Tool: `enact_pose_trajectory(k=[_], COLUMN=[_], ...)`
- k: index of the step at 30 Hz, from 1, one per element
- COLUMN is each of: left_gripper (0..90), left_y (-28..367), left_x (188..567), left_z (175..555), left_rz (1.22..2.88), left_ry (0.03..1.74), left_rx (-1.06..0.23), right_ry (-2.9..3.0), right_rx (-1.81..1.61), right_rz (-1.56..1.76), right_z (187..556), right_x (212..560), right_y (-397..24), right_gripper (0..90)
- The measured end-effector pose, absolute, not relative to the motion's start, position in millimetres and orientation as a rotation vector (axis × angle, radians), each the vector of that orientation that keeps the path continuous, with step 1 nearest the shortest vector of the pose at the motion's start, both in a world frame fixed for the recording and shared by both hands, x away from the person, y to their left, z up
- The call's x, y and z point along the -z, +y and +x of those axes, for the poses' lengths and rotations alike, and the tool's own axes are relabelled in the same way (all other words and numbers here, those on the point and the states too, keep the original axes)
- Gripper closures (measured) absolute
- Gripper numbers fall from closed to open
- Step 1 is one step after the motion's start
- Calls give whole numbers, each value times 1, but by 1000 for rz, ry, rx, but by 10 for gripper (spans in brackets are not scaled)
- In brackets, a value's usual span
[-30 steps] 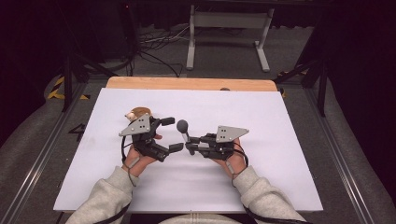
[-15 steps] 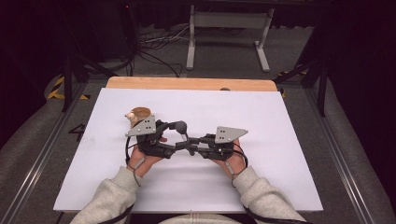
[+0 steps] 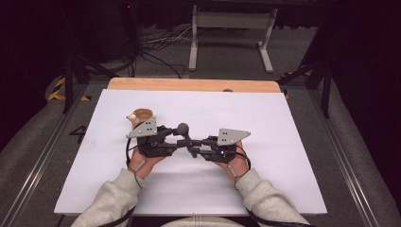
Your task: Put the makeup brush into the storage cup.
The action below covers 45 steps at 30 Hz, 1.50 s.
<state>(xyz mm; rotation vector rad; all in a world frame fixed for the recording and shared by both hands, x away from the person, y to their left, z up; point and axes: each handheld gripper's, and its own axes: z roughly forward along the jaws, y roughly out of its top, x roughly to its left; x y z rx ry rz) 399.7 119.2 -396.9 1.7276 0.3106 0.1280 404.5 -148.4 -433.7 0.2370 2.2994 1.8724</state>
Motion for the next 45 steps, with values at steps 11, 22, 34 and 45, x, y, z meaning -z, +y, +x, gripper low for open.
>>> enact_pose_trajectory(k=[11, 22, 34, 45], left_gripper=[654, 694, 702, 702], left_y=[118, 116, 117, 126], left_x=[397, 396, 391, 384], left_z=[399, 396, 392, 391], left_rz=[1754, 1772, 1776, 1760], left_ry=[312, 292, 291, 303], left_rx=[-138, -155, -175, -193], right_ry=[2300, 2298, 2298, 2268], right_rx=[-1870, -1867, -1885, -1848], right_rz=[239, 247, 257, 305], right_z=[405, 405, 402, 393], right_x=[434, 434, 432, 420], right_y=[-148, -149, -147, -152], right_gripper=[738, 728, 493, 35])
